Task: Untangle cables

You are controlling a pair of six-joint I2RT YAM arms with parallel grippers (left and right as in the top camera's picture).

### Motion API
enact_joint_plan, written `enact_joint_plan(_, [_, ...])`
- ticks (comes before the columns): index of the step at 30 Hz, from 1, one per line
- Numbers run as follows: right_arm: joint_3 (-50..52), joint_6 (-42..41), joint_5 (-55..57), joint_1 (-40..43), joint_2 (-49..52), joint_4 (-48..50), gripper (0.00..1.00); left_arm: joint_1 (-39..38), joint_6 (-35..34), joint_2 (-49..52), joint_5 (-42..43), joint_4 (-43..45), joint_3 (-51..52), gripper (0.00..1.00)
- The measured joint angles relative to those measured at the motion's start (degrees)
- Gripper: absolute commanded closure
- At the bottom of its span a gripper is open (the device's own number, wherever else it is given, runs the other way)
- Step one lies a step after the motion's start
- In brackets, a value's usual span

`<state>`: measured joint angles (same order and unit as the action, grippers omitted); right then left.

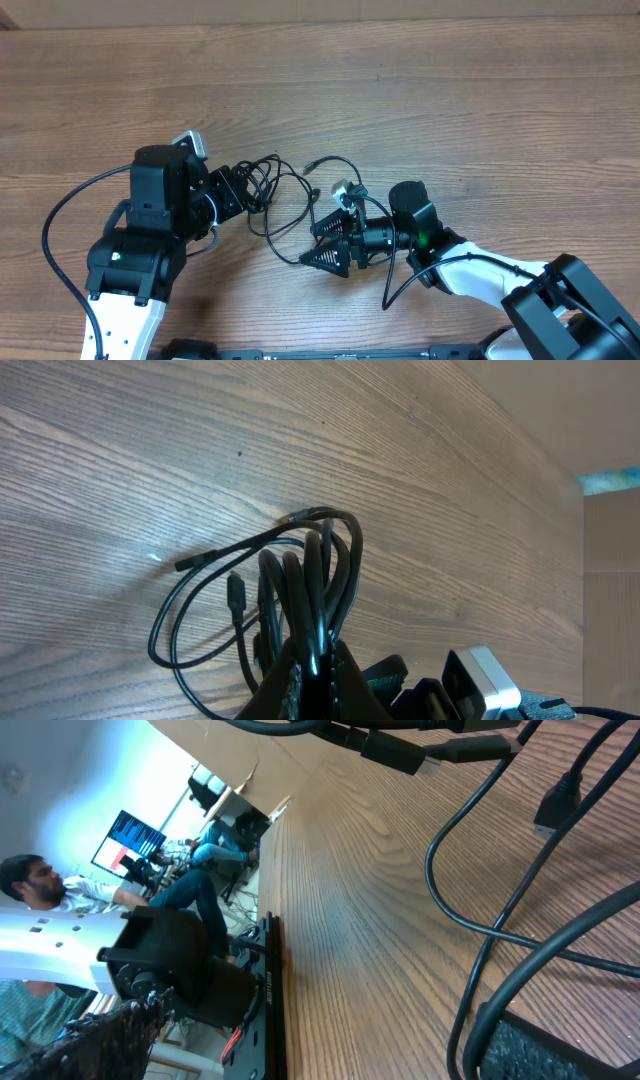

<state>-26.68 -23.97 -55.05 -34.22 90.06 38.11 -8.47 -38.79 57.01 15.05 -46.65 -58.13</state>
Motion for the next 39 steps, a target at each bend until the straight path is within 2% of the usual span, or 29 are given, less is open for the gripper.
enact_joint_plan(13, [0.00, 0.02, 0.57, 0.00, 0.00, -0.98, 0.00, 0.00, 0.00, 0.00, 0.00, 0.04, 0.00, 0.96])
enact_joint_plan(25, [0.00, -0.85, 11.15, 0.44, 0.00, -7.02, 0.00, 0.00, 0.00, 0.00, 0.00, 0.00, 0.00, 0.96])
enact_joint_plan(31, [0.00, -1.49, 14.88, 4.13, -0.02, -6.97, 0.00, 0.00, 0.09, 0.00, 0.00, 0.00, 0.00, 0.96])
enact_joint_plan(36, [0.00, 1.79, 17.42, 7.43, 0.00, -4.76, 0.00, 0.00, 3.04, 0.00, 0.92, 0.02, 0.00, 0.96])
enact_joint_plan(39, [0.00, 6.05, 18.10, 7.91, 0.00, -3.98, 0.00, 0.00, 7.13, 0.00, 3.61, 1.18, 0.00, 0.96])
